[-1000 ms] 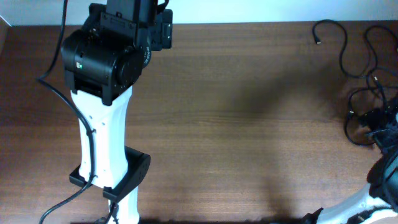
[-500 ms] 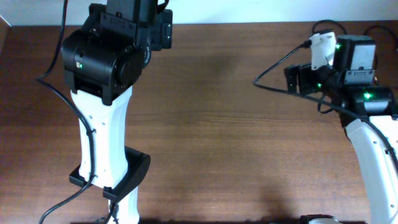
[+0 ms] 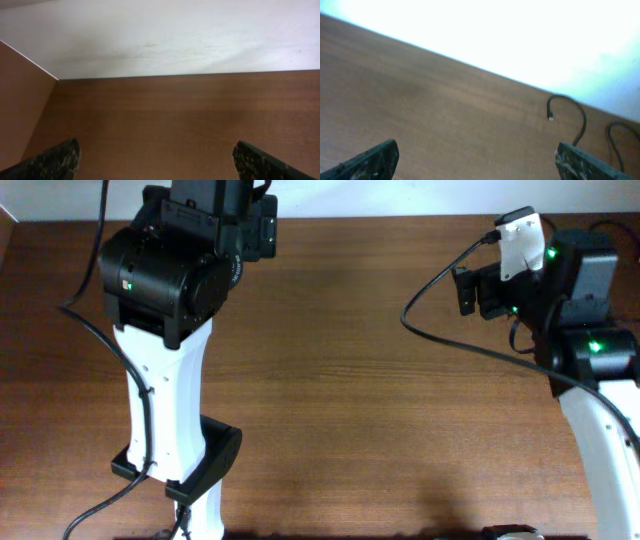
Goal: Untangle cables
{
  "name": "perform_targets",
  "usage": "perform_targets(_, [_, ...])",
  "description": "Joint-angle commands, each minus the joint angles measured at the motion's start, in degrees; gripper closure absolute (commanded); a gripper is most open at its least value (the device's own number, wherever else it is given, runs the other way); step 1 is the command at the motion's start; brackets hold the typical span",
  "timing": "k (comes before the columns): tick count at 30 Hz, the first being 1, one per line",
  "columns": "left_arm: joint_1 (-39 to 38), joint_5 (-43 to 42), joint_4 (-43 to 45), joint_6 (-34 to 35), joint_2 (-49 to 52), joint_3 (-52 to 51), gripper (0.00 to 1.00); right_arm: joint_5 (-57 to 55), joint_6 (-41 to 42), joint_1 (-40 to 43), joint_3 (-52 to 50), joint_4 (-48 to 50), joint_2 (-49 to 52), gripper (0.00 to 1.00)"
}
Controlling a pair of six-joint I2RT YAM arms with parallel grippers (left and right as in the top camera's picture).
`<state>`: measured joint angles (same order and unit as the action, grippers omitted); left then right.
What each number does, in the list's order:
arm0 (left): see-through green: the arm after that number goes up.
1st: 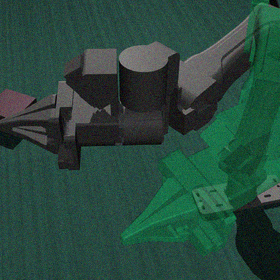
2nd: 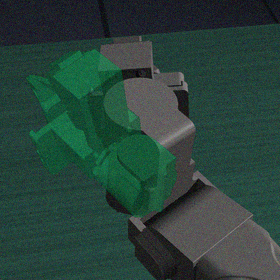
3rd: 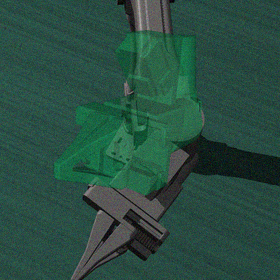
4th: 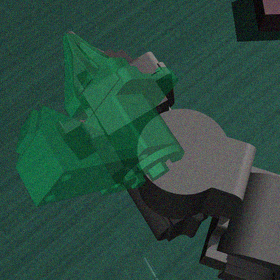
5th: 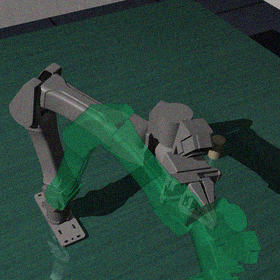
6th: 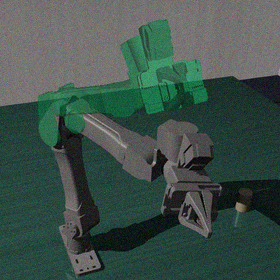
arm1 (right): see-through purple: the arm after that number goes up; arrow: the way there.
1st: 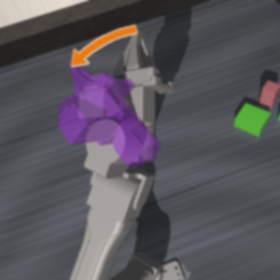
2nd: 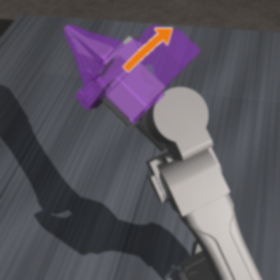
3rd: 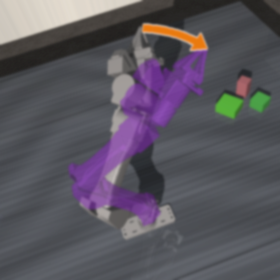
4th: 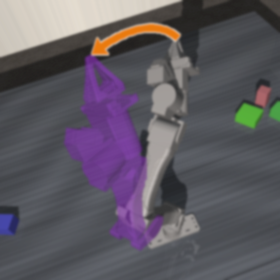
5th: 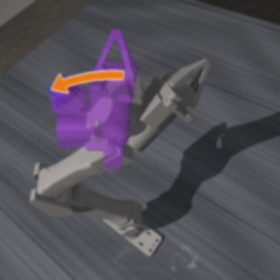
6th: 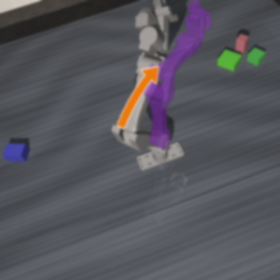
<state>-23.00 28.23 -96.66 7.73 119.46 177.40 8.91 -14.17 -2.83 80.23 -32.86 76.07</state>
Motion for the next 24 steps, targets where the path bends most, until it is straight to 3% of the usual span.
perform_targets(1, [0.2, -0.4, 0.0, -0.5, -0.7, -0.1, 0.01, 2.1, -0.4, -0.2, -0.4, 3.0, -5.5, 0.01])
perform_targets(4, [0.2, -0.4, 0.0, -0.5, -0.7, -0.1, 0.01, 2.1, -0.3, -0.2, -7.3, 14.9, -12.8, 0.01])
perform_targets(8, [0.2, -0.4, 0.0, -0.5, -0.7, -0.1, 0.01, 2.0, -0.4, -0.2, -29.3, 44.8, -25.9, 0.01])
perform_targets(10, [0.2, -0.4, 0.0, -0.5, -0.7, -0.1, 0.01, -0.1, -0.4, -0.1, -46.0, 58.6, -37.6, 0.01])
perform_targets(17, [0.2, -0.4, 0.0, -0.5, -0.7, -0.1, 0.01, -0.5, -0.4, 1.8, -73.6, 61.0, -67.3, 0.01])
perform_targets(20, [0.2, -0.4, 0.0, -0.5, -0.7, -0.1, 0.01, -0.5, -0.4, 1.8, -79.6, 61.0, -72.7, 0.01])
perform_targets(24, [0.2, -0.4, 0.0, -0.5, -0.7, -0.1, 0.01, -0.5, -0.2, 5.2, -79.9, 49.4, -75.9, 0.01])
